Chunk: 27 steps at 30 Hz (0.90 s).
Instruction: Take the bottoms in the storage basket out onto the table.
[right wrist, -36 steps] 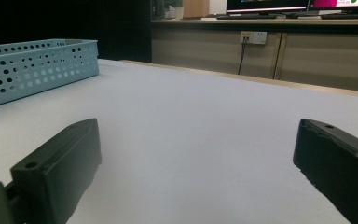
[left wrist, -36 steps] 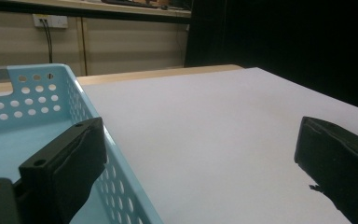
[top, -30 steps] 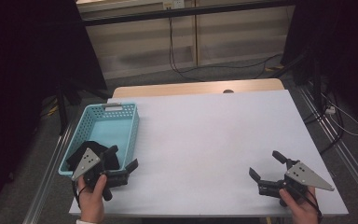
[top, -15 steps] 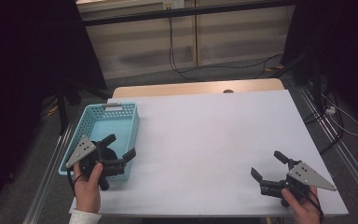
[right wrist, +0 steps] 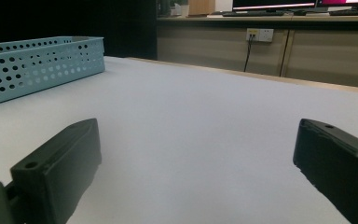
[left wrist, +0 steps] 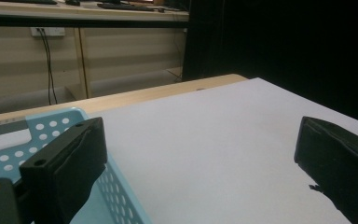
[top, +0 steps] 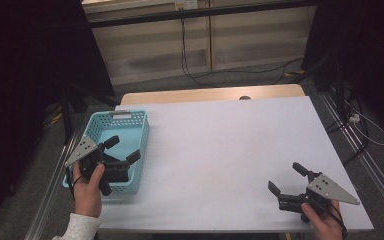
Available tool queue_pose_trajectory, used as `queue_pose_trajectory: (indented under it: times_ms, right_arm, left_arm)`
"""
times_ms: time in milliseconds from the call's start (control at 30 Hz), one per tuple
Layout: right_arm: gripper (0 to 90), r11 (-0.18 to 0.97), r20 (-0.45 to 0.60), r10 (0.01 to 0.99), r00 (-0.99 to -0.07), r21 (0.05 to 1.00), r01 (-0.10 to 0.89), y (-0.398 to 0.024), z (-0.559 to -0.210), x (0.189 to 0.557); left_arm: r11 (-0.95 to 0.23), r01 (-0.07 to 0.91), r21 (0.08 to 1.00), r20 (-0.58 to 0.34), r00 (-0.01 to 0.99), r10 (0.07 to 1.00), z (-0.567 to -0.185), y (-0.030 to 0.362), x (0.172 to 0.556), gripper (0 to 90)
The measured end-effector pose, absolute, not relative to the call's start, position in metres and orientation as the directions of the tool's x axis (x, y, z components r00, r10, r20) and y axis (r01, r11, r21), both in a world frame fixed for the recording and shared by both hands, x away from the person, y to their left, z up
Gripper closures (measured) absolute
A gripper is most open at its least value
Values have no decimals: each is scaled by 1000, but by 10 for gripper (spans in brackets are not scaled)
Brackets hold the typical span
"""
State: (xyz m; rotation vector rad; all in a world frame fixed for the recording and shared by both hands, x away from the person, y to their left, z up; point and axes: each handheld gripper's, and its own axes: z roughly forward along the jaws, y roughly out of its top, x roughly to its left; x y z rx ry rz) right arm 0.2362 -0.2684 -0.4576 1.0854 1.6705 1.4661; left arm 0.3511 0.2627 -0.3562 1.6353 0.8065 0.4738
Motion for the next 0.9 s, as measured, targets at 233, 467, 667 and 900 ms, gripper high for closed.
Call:
queue_pose_trajectory:
  times_ms: [233, 467, 667, 900]
  right_arm:
    - [0, 33, 43, 895, -445, 986, 161, -268, -458, 236]
    - [0, 35, 41, 893, -448, 987, 159, -269, -457, 236]
    - [0, 37, 38, 891, -451, 987, 157, -268, -457, 236]
    - [0, 38, 36, 893, -449, 987, 155, -269, -457, 235]
  left_arm:
    - [-79, 247, 966, -112, 674, 730, -353, 268, 362, 23]
    - [-98, 267, 959, -110, 666, 737, -353, 272, 373, 23]
    - [-113, 284, 952, -111, 666, 738, -352, 273, 381, 23]
    - [-166, 308, 937, -97, 684, 723, -354, 278, 391, 24]
